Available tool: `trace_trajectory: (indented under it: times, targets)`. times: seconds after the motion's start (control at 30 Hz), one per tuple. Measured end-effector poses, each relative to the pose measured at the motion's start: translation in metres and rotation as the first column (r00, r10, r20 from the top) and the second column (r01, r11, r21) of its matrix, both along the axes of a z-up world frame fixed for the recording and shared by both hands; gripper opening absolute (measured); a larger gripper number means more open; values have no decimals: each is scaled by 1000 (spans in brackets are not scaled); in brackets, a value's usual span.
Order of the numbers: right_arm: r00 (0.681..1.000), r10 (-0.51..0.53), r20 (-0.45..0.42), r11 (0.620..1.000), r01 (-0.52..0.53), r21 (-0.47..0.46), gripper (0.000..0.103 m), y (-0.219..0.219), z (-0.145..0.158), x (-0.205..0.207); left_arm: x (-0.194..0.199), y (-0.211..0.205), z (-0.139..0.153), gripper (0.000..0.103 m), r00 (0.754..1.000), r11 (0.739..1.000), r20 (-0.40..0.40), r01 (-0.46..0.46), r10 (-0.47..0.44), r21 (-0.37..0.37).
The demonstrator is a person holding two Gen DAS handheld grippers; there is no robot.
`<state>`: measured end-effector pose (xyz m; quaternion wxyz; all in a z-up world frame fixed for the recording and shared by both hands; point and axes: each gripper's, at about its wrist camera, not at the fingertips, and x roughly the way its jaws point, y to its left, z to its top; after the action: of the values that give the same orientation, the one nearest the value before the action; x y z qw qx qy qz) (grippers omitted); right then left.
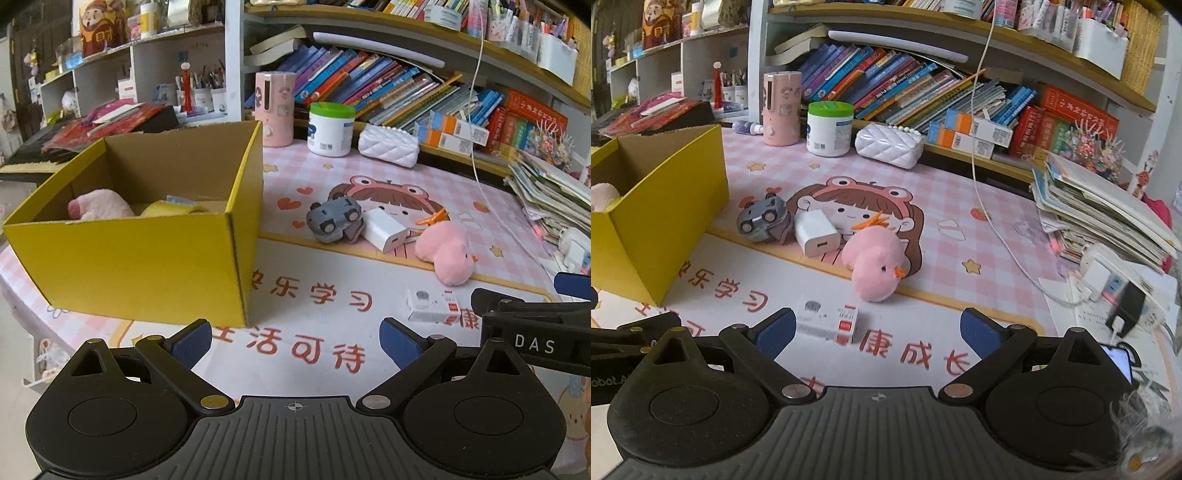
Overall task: Organize objects
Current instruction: 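Move the right tool to the white card box and close on it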
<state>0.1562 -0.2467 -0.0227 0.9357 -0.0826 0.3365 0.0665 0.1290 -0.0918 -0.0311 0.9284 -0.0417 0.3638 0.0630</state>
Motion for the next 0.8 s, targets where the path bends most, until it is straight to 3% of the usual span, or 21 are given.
trace_trajectory:
  times: [0.53, 0.8]
  targets:
    - [994, 96, -55, 994, -93, 58, 86, -9, -14, 38, 14, -18, -4, 99, 999, 999, -17, -29, 29, 16]
    - [976, 151, -159, 985, -134, 109, 82, 0, -32, 61, 16, -12, -8, 99, 995, 996, -55, -76, 78, 35]
